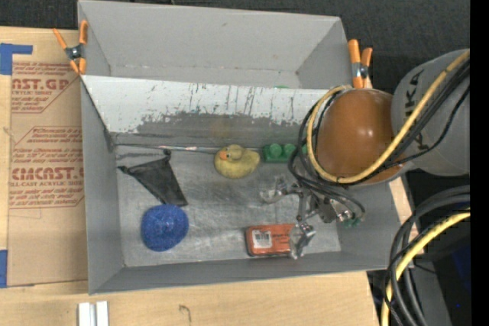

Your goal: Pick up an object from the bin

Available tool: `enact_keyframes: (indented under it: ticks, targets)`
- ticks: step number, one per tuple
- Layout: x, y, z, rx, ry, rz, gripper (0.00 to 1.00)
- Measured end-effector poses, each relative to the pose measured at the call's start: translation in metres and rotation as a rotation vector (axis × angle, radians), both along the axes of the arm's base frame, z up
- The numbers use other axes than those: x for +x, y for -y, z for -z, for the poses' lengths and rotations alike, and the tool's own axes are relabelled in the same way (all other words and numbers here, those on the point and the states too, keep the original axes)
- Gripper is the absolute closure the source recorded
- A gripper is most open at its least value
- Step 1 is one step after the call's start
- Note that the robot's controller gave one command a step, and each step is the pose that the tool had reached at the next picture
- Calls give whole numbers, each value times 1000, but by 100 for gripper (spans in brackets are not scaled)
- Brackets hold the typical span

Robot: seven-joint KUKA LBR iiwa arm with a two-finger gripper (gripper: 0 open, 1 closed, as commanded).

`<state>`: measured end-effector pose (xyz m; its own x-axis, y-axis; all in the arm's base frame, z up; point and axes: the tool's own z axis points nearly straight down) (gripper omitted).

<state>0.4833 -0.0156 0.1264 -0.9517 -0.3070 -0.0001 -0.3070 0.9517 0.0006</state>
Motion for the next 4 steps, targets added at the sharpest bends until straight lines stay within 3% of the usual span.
enact_keyframes:
  ticks: [1,2,4]
  targets:
    - [7,10,49,2,20,54,0]
    - [6,7,55,-3,22,-77,100]
    - [2,5,49,0,6,-105,100]
